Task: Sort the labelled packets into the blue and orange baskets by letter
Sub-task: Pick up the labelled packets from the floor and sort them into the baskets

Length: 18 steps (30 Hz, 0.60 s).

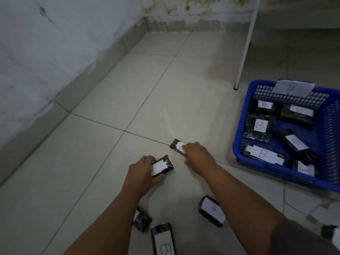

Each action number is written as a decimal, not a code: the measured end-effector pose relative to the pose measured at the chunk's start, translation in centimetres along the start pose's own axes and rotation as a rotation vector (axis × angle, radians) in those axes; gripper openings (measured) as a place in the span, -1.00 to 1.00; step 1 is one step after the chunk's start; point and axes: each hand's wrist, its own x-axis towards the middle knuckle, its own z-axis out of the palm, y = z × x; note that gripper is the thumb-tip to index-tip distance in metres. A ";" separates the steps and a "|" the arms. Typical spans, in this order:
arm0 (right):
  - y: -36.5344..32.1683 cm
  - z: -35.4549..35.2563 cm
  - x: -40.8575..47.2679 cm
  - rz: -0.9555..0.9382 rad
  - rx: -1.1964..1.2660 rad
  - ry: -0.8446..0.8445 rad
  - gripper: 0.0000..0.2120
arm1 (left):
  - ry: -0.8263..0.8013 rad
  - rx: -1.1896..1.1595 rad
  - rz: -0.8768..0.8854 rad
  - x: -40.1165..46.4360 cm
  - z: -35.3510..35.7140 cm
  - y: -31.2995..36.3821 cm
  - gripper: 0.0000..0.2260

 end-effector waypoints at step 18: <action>11.0 -13.7 -13.7 0.243 0.129 0.298 -0.41 | 0.491 -0.718 -0.097 6.1 -2.9 16.8 -0.60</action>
